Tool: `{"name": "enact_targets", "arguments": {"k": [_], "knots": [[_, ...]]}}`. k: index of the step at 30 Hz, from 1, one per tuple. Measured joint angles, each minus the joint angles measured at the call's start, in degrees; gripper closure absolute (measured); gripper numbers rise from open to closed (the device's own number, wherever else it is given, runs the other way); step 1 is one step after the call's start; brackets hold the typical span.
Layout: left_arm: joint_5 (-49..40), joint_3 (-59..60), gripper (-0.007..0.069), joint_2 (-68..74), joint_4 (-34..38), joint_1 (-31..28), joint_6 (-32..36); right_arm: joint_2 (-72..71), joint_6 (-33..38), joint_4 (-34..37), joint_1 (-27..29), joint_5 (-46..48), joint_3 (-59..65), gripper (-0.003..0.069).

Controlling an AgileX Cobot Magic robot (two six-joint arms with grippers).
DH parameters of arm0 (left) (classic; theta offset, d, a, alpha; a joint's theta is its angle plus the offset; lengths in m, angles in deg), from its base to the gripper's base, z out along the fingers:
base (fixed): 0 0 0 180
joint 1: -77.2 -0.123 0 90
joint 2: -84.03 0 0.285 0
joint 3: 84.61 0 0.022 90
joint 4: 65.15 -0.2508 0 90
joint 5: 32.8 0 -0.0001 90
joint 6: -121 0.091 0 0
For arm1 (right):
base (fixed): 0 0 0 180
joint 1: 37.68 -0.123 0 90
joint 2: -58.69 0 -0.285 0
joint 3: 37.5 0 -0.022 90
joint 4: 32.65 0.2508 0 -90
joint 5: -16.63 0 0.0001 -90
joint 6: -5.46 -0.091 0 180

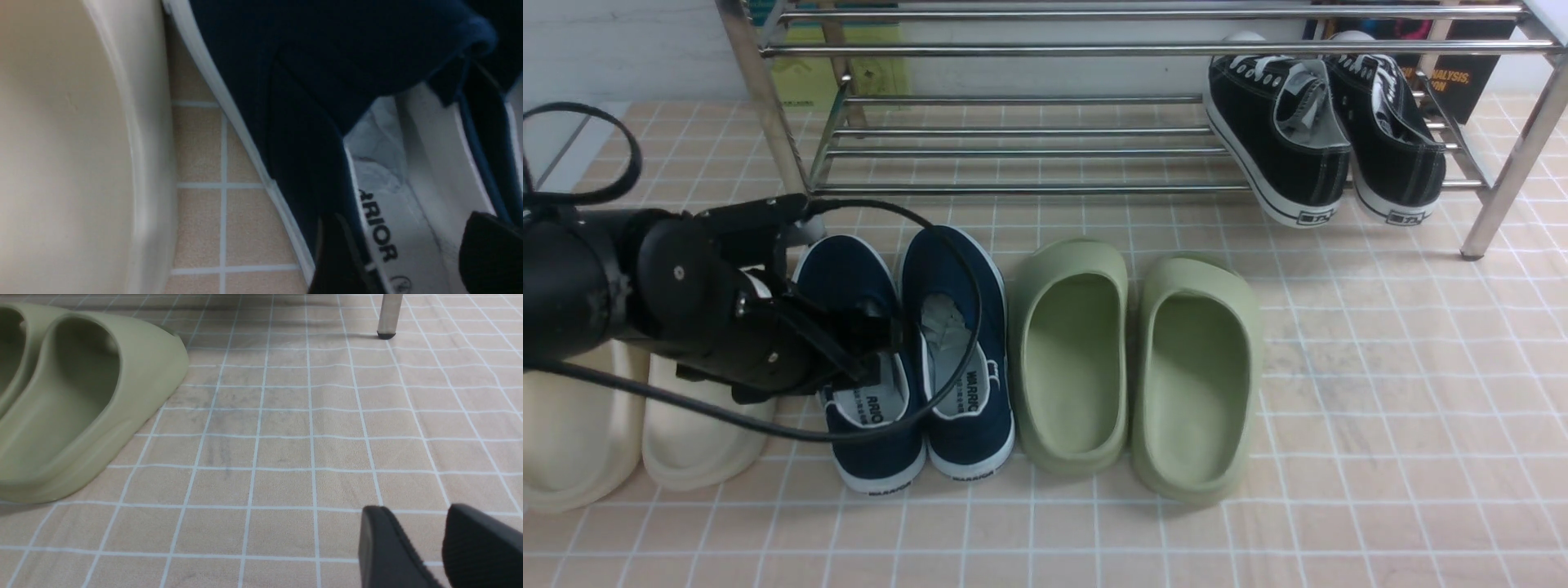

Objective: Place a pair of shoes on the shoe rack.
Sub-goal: Use the left arm to grab the shoe closest to it, then use the left arm to put a shoe into the shoe rack

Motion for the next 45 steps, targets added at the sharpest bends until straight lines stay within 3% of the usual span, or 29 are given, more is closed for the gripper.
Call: {"name": "enact_targets", "arguments": {"k": [3,6,9,12,20,26,30,40,45], "knots": [[0.9,0.0,0.0320,2.3,-0.8,0.0,-0.3,0.0,0.0,0.0,0.0,0.0,0.0,0.0421],[1.6,0.0,0.0485,3.5,-2.0,0.0,-0.5,0.0,0.0,0.0,0.0,0.0,0.0,0.0421],[1.0,-0.3,0.0571,3.4,-2.7,0.0,-0.9,0.0,0.0,0.0,0.0,0.0,0.0,0.0421],[-1.2,-1.2,0.0573,2.7,-3.2,0.0,-0.9,0.0,0.0,0.0,0.0,0.0,0.0,0.0421],[-17.4,-6.5,0.0573,-5.8,-7.0,0.0,-1.2,0.0,0.0,0.0,0.0,0.0,0.0,0.0421],[-20.8,-10.5,0.0573,-10.6,-7.1,0.0,-0.8,0.0,0.0,0.0,0.0,0.0,0.0,0.0421],[-16.7,-11.6,0.0573,-10.4,-7.1,0.0,0.3,0.0,0.0,0.0,0.0,0.0,0.0,0.0420],[6.3,-14.6,0.0573,-0.1,-7.9,0.0,0.3,0.0,0.0,0.0,0.0,0.0,0.0,0.0420],[9.1,-22.7,0.0573,7.4,-8.6,0.0,-0.1,0.0,0.0,0.0,0.0,0.0,0.0,0.0420]]}}
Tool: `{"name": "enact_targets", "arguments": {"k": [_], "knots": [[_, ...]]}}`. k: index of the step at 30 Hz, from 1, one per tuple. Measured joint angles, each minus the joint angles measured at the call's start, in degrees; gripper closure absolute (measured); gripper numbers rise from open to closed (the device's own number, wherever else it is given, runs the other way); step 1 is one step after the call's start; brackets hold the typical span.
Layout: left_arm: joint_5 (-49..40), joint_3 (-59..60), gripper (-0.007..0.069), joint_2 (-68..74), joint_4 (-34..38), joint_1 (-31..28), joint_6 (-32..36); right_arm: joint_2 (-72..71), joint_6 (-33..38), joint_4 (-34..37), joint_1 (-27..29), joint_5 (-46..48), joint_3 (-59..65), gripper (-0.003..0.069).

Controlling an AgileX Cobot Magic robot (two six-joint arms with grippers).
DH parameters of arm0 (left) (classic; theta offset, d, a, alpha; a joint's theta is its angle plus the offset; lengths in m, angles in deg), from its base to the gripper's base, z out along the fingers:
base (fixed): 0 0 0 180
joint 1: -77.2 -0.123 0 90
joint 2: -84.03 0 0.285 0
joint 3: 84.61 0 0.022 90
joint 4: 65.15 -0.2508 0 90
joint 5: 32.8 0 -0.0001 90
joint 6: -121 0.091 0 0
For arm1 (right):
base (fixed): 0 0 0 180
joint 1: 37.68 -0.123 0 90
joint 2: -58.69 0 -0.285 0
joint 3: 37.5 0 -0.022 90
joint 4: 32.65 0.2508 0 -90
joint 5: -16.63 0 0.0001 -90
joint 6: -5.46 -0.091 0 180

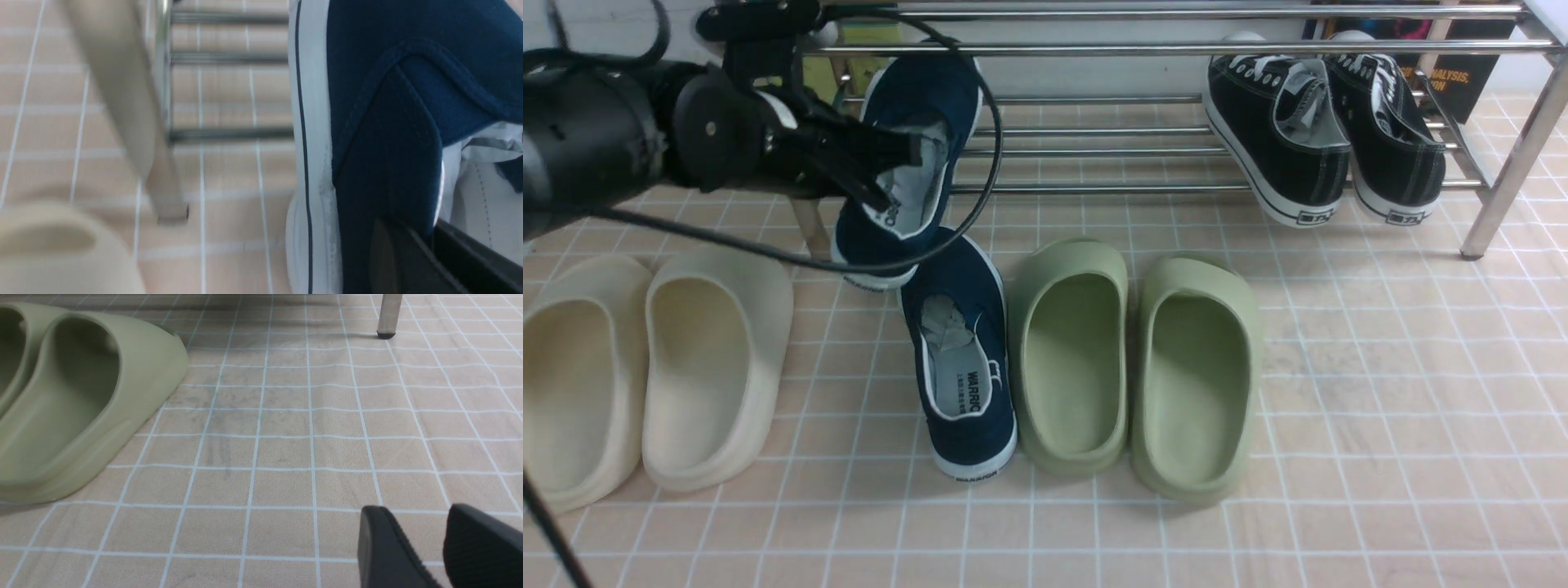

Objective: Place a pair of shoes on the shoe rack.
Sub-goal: Use the left arm to put a shoe into the shoe rack

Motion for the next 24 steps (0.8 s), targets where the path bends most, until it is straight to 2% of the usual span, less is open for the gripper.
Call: {"name": "enact_targets", "arguments": {"k": [6,11,24], "knots": [[-0.9,-12.3,0.0574,10.0,-1.6,-0.5,0.0,0.0,0.0,0.0,0.0,0.0,0.0,0.0420],[-1.5,-17.9,0.0574,14.8,-2.0,-1.9,0.0,0.0,0.0,0.0,0.0,0.0,0.0,0.0420],[2.2,-19.7,0.0569,18.1,0.7,-2.7,0.0,0.0,0.0,0.0,0.0,0.0,0.0,0.0420]]}}
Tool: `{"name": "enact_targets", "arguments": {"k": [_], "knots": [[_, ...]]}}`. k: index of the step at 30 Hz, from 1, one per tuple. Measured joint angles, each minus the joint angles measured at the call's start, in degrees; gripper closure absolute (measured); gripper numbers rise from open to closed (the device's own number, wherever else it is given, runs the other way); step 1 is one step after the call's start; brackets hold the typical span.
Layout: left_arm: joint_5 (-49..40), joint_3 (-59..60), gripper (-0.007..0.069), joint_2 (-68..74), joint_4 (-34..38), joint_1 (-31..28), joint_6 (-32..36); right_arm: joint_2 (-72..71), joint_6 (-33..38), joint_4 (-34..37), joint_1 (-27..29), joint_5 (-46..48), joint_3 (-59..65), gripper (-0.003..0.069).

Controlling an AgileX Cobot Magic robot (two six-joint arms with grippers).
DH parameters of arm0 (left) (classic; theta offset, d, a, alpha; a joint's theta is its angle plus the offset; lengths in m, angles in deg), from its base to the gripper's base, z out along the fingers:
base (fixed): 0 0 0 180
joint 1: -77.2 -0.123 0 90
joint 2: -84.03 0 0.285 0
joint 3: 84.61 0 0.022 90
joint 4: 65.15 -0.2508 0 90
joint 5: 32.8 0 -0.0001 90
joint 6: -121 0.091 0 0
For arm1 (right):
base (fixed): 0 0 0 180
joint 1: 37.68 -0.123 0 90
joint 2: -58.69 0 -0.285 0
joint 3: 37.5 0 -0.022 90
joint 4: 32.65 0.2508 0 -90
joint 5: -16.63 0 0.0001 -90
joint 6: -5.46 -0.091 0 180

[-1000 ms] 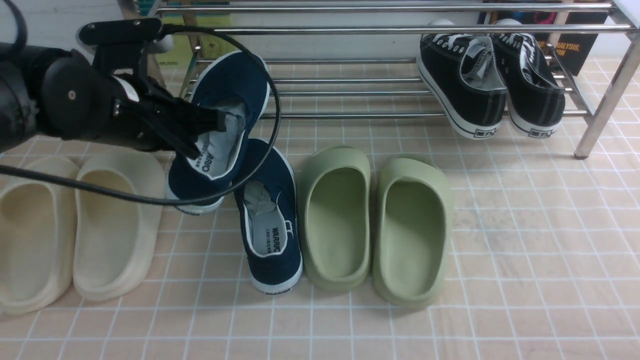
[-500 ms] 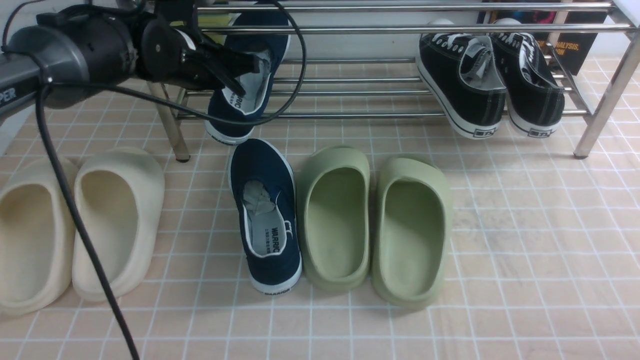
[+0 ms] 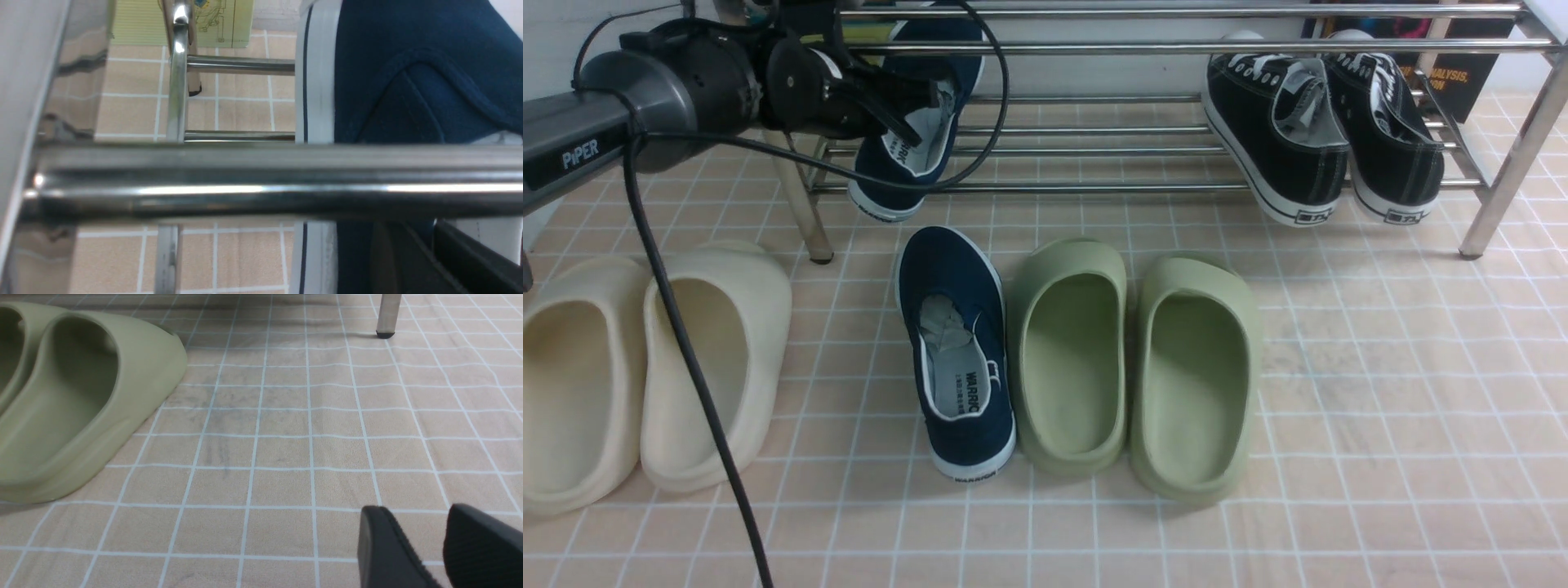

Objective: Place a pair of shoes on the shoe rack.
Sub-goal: Use the left arm to put a shoe into the shoe rack

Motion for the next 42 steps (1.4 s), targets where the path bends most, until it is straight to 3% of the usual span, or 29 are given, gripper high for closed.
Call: {"name": "enact_targets", "arguments": {"k": [3,11,16,19,26,29,33,42], "knots": [[0.9,0.0,0.0528,0.1,1.6,0.0,0.0,0.0,0.0,0.0,0.0,0.0,0.0,0.0420],[3.1,-0.4,0.0327,-0.1,2.2,0.0,-0.2,0.0,0.0,0.0,0.0,0.0,0.0,0.0420],[-1.4,-0.4,0.0305,-3.2,2.1,0.0,-0.2,0.0,0.0,0.0,0.0,0.0,0.0,0.0420],[-6.6,-0.5,0.0326,-6.2,2.1,0.0,-0.2,0.0,0.0,0.0,0.0,0.0,0.0,0.0420],[-22.6,-0.7,0.0452,-8.9,2.1,0.0,1.4,0.0,0.1,0.0,0.0,0.0,0.0,0.0420],[-29.2,-0.7,0.0546,-7.9,2.3,0.0,4.4,0.0,0.1,0.0,0.0,0.0,0.0,0.0420],[-30.9,-0.7,0.0617,-6.4,4.7,0.0,7.4,0.0,0.0,0.0,0.0,0.0,0.0,0.0420],[-30.5,-0.7,0.0622,-3.8,14.2,0.0,12.4,0.0,0.0,0.0,0.0,0.0,0.0,0.0420]]}}
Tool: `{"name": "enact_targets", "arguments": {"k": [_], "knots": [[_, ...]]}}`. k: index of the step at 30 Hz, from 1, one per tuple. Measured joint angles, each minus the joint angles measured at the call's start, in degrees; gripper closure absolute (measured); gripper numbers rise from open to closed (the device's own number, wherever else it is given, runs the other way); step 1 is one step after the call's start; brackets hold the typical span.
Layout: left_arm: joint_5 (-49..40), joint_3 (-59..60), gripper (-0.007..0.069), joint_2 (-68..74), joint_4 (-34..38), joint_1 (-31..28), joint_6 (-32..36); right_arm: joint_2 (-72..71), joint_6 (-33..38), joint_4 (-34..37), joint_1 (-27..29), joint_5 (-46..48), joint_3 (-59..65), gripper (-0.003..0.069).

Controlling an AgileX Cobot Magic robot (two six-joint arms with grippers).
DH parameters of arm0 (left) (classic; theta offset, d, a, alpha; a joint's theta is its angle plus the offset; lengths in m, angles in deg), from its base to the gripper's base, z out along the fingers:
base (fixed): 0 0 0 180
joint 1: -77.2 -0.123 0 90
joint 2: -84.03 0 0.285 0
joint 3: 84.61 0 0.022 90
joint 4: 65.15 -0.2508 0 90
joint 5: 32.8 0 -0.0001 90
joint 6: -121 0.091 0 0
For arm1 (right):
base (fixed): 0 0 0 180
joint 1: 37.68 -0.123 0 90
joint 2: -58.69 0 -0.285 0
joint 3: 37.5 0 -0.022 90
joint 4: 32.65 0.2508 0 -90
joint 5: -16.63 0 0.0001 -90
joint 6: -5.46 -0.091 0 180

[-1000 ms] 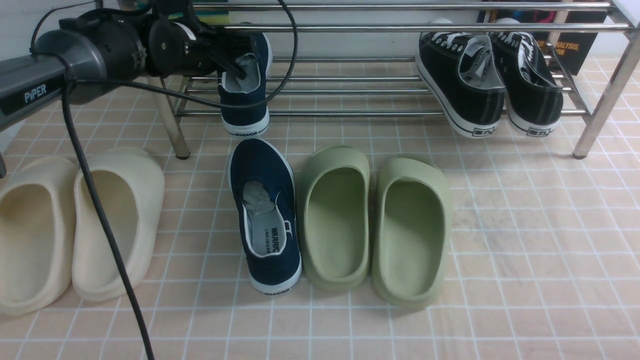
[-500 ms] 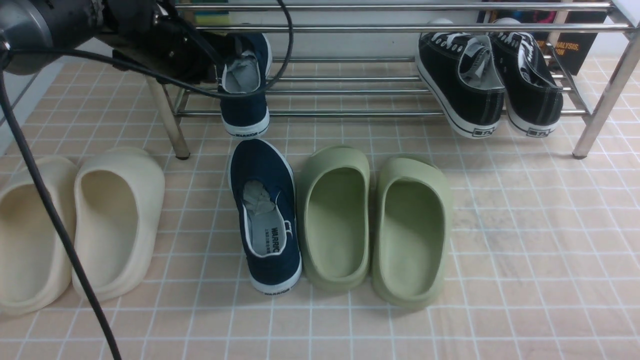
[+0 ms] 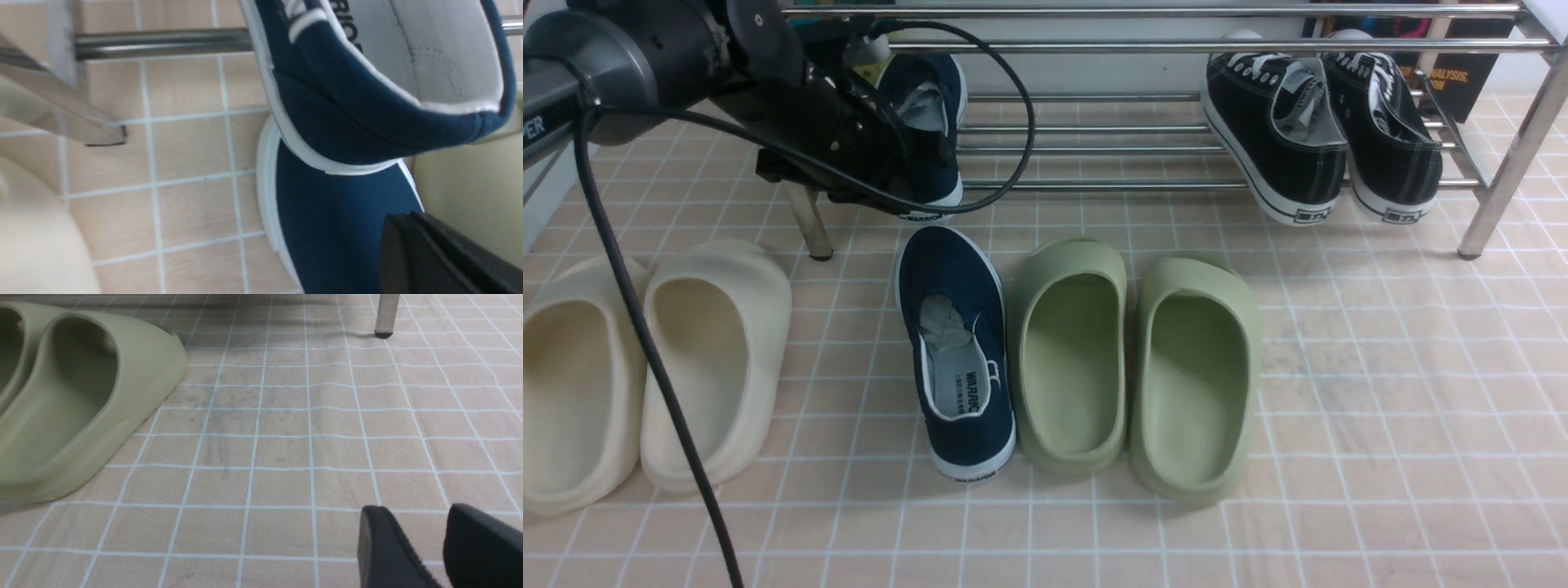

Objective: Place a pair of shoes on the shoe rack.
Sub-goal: Use the left arm to put a shoe into the shoe rack

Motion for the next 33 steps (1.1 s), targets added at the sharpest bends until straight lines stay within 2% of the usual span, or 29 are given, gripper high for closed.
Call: {"name": "enact_targets", "arguments": {"k": [11,23,29,33], "knots": [[7.8,0.0,0.0619,2.0,1.9,0.1,0.8,0.0,0.0,0.0,0.0,0.0,0.0,0.0419],[7.6,0.0,0.0619,2.0,-4.4,0.1,0.8,0.0,0.0,0.0,0.0,0.0,0.0,0.0419],[-2.3,0.0,0.0619,0.0,-3.8,0.1,1.4,0.0,0.0,0.0,0.0,0.0,0.0,0.0419],[-13.8,0.0,0.0619,-4.8,-3.5,0.1,4.4,0.0,0.0,0.0,0.0,0.0,0.0,0.0419]]}}
